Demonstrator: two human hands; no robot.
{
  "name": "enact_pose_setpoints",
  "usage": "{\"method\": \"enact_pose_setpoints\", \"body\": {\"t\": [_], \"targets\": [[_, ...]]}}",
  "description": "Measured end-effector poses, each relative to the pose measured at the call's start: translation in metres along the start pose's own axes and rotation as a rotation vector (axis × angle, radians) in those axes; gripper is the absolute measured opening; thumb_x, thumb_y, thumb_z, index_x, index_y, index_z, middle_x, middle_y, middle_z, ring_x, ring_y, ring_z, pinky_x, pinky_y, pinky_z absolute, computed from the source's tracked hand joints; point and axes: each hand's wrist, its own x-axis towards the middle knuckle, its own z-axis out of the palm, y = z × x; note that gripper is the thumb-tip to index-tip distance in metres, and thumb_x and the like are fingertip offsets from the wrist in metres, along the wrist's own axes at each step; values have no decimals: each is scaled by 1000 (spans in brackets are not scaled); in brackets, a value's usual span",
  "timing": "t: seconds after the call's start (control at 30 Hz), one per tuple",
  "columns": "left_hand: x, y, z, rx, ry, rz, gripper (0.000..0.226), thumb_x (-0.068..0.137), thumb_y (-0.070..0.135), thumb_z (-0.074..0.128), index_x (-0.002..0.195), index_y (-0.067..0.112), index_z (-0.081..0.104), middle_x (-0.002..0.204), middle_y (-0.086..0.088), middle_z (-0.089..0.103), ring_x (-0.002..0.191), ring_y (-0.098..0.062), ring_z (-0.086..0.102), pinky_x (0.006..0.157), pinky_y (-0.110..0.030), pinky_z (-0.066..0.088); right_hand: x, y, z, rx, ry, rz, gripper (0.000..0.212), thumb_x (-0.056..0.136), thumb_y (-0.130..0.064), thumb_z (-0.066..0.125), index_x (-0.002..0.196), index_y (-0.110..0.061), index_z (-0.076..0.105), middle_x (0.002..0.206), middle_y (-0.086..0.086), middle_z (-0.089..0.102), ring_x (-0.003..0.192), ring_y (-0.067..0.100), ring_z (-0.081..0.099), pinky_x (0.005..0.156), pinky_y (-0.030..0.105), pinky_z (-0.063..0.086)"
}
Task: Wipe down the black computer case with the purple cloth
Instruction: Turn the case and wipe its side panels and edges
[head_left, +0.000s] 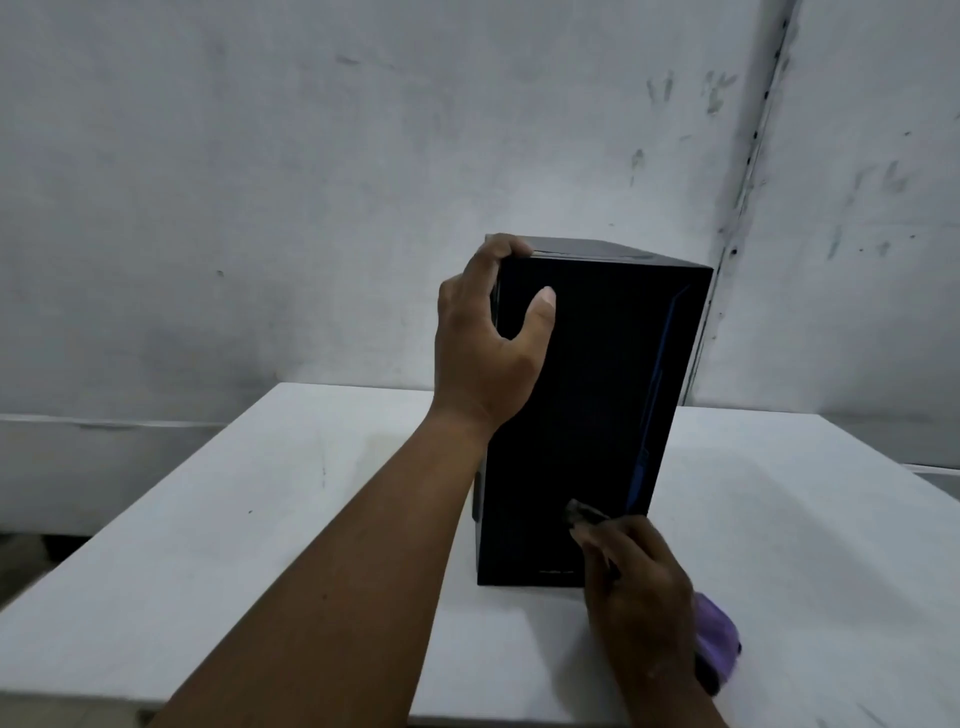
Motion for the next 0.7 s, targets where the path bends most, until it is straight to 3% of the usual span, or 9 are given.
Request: {"method": "enact_pose_setpoints", "body": {"t": [0.17,0.23,0.37,0.5,0.63,0.7], "targets": [[1,-1,1,1,5,4,33,94,32,62,126,29,56,127,20,61,122,-17,55,96,-25,48,19,-11,-9,-12,12,-45,3,89,-16,79,90,-14,80,85,-2,66,64,12,59,55,17,46],[1,-1,1,6,6,8,33,95,32,62,127,29,55,127,20,60,122,-16,55,96,-23,46,34,-16,-10,-1,84,-53,10,96,-19,73,95,-11,80,88,1,67,67,13,59,56,18,47],[2,-3,1,12,1,11,34,95,34,61,128,29,54,125,21,60,120,-16,55,96,-27,50,54,-25,-8,18,206,-5,19,97,-21,70,98,-4,79,92,8,70,76,12,60,72,5,41],[1,-2,0,2,-2,9,34,95,33,62,127,30,54,125,21,60,120,-17,54,95,-23,47,33,-27,0,21,161,10,22,98,-24,67,93,-7,78,88,3,66,75,1,49,72,-4,35],[1,-1,1,7,-3,4,34,95,32,62,128,29,55,126,20,60,120,-15,53,94,-20,45,13,-23,8,-23,48,20,3,89,-13,79,87,-11,78,84,-1,64,67,3,52,66,-1,32],[1,-1,1,5,-6,0,34,95,33,62,127,30,55,125,20,60,120,-16,53,95,-22,46,17,-25,7,-22,33,26,7,84,-10,84,88,-10,78,85,0,66,66,6,54,63,5,36]]}}
